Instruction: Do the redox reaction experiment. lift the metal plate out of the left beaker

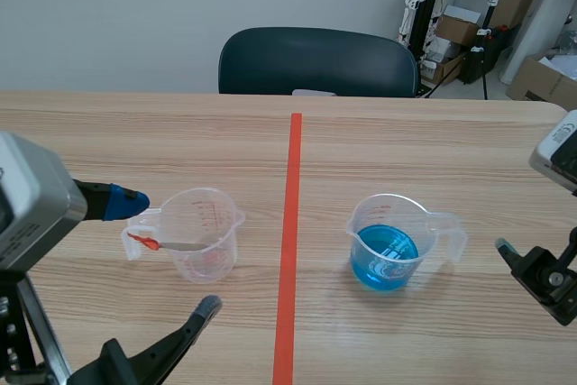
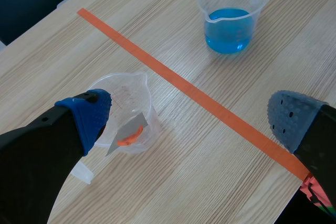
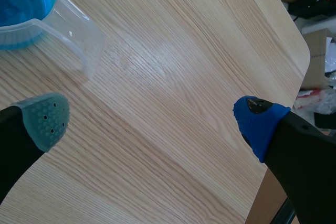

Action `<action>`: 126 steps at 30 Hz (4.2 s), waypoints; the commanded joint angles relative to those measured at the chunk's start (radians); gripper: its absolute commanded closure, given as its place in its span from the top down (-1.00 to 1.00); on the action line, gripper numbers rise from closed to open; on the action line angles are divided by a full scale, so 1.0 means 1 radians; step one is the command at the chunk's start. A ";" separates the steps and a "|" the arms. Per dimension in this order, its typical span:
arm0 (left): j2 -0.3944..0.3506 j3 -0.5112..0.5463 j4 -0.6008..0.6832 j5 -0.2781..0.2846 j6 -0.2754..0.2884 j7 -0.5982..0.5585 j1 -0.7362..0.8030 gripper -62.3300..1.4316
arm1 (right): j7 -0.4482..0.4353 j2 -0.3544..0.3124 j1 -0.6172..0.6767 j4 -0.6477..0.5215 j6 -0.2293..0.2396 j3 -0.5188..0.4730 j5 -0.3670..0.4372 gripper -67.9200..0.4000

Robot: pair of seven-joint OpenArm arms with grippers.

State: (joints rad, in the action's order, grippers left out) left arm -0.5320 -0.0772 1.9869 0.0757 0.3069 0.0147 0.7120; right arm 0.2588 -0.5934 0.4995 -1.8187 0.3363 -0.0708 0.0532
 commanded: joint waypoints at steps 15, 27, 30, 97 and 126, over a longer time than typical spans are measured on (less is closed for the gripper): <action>0.008 0.003 0.008 0.003 -0.005 -0.010 0.002 1.00 | -0.500 -0.040 0.094 -0.014 -0.008 -0.006 -0.031 0.97; 0.008 0.003 0.008 0.003 -0.005 0.014 0.002 1.00 | -0.667 -0.069 0.188 -0.014 -0.090 -0.006 -0.031 0.97; 0.008 0.003 0.008 0.004 -0.005 0.003 0.002 1.00 | -0.677 -0.069 0.199 -0.014 -0.090 -0.006 -0.031 0.97; 0.238 0.117 -0.355 -0.018 -0.162 -0.747 0.410 1.00 | -0.893 -0.196 -0.040 -0.008 -0.002 0.274 -0.162 0.96; 0.226 0.044 -0.713 -0.020 -0.156 -1.221 0.327 1.00 | -0.983 -0.015 -0.451 0.235 -0.002 0.721 -0.425 0.96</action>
State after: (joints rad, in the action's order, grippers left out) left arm -0.2977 -0.0269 1.2480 0.0528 0.1501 -1.1938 1.0454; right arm -0.7055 -0.6136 0.0616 -1.5799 0.3370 0.6502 -0.3759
